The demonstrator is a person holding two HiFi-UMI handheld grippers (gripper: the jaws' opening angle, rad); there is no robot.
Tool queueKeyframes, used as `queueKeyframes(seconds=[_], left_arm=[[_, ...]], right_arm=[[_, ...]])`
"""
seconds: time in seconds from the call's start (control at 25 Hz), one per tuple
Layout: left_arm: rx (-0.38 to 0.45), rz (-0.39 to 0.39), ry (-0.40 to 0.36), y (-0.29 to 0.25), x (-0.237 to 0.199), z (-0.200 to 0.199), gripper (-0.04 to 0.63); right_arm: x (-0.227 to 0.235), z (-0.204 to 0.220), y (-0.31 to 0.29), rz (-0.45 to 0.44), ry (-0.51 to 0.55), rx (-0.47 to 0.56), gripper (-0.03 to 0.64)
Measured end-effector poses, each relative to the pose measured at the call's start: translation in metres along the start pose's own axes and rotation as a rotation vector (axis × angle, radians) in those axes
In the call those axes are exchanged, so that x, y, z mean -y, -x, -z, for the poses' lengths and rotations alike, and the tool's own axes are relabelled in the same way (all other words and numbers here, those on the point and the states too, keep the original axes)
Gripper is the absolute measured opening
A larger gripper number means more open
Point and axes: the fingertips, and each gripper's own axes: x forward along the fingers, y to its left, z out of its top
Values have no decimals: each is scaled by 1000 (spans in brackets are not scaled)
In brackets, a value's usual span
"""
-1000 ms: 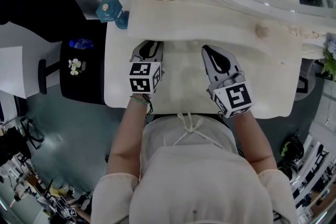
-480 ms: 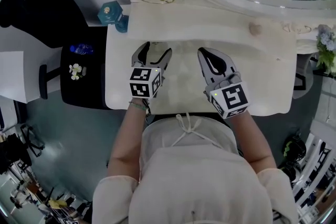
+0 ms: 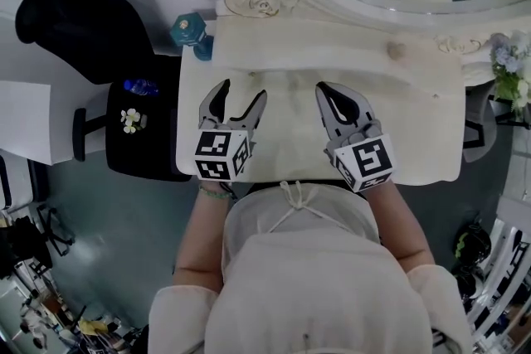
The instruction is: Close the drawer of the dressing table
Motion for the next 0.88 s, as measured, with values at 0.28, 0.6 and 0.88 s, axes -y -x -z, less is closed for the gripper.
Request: queueKeyframes(seconds=[0.28, 0.6, 0.88], left_arm=[[110, 19, -93, 32, 17, -59, 335], [251, 59, -162, 60, 44, -116, 99], [329, 131, -215, 78, 68, -143, 31]], right_arm=[[2, -26, 17, 32, 14, 59, 5], [11, -52, 37, 73, 51, 113, 5], [13, -71, 52, 78, 71, 169, 3]])
